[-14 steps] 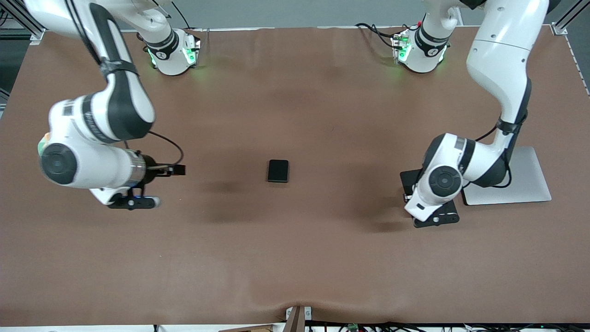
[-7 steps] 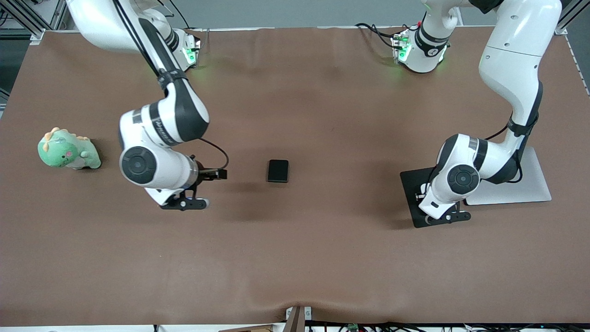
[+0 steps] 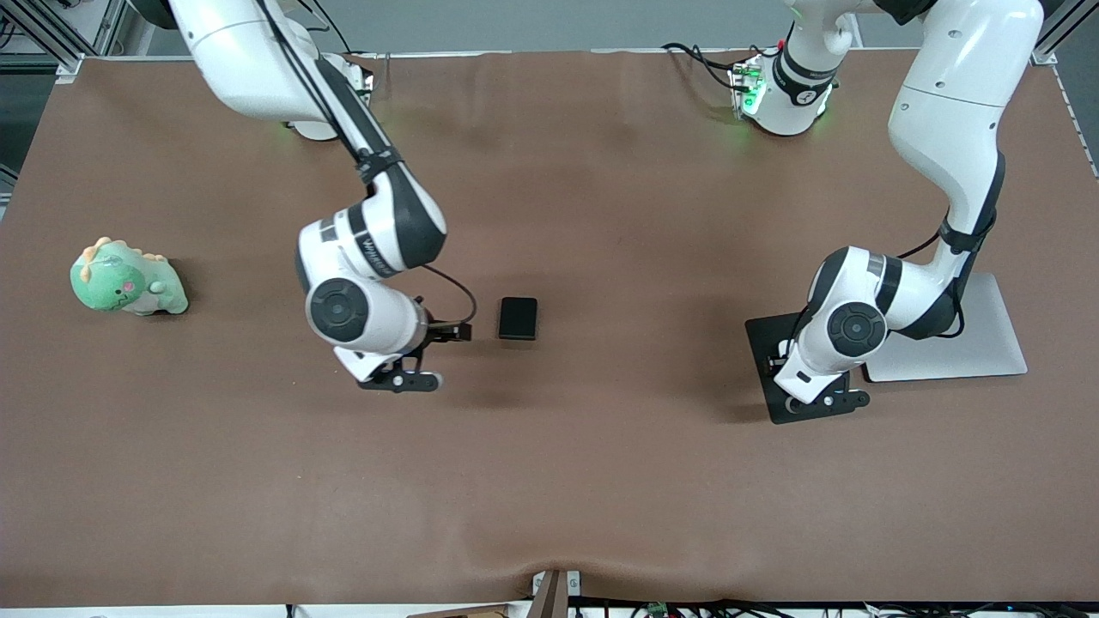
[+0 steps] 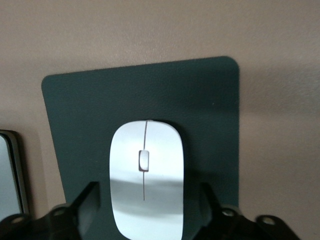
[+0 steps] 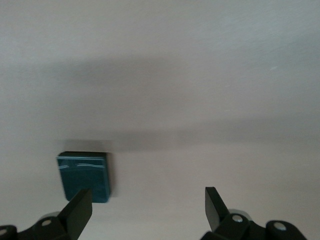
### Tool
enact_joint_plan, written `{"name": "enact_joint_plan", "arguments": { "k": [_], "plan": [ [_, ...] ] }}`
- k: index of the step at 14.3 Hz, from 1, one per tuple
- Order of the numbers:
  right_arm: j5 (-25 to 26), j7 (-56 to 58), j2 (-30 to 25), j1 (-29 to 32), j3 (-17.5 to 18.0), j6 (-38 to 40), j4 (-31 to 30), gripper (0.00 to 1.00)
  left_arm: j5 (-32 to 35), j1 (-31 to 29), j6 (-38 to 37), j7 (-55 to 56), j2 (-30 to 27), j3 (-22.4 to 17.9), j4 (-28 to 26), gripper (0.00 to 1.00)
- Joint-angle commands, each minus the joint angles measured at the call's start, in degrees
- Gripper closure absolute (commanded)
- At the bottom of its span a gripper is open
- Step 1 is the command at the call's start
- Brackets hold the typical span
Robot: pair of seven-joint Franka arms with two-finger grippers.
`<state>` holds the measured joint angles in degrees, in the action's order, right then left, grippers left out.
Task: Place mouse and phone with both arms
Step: 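Carry the mouse to the black pad while the right gripper reaches the phone, then release the mouse on the pad while the right gripper grasps the phone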
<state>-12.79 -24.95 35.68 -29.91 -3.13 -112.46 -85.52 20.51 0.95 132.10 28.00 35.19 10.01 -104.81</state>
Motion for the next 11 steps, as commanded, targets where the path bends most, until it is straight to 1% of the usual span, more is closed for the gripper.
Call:
{"name": "enact_joint_plan", "arguments": {
  "k": [1, 2, 4, 6, 9, 11],
  "plan": [
    [-2.1, -3.3, 1.2, -1.6, 0.4, -2.6, 0.4, 0.00, 0.5, 0.3, -0.5, 0.6, -4.0, 0.8, -0.5, 0.00],
    [-2.1, -4.2, 1.6, -2.7, 0.4, -3.7, 0.3, 0.00, 0.3, 0.0, -1.8, 0.6, -5.1, 2.4, 0.4, 0.00],
    [-2.1, -6.2, 2.8, -4.2, 0.4, -5.8, 0.3, 0.00, 0.2, -0.2, -7.6, 0.5, -7.1, 4.1, 4.6, 0.00],
    [-2.1, -8.2, 4.2, -5.9, 0.4, -8.2, 0.1, 0.00, 0.2, -0.2, -13.4, 0.3, -9.2, 4.8, 8.8, 0.00],
    [-1.9, -9.1, 6.2, -7.6, 0.3, -11.5, 0.0, 0.00, 0.1, -0.2, -20.2, -1.7, -14.1, 5.6, 12.5, 0.00],
    [-1.6, -9.0, 7.4, -8.9, 0.3, -15.9, -1.8, 0.00, -2.6, -0.3, -24.9, -5.3, -17.3, 5.8, 14.5, 0.00]
  ]
}}
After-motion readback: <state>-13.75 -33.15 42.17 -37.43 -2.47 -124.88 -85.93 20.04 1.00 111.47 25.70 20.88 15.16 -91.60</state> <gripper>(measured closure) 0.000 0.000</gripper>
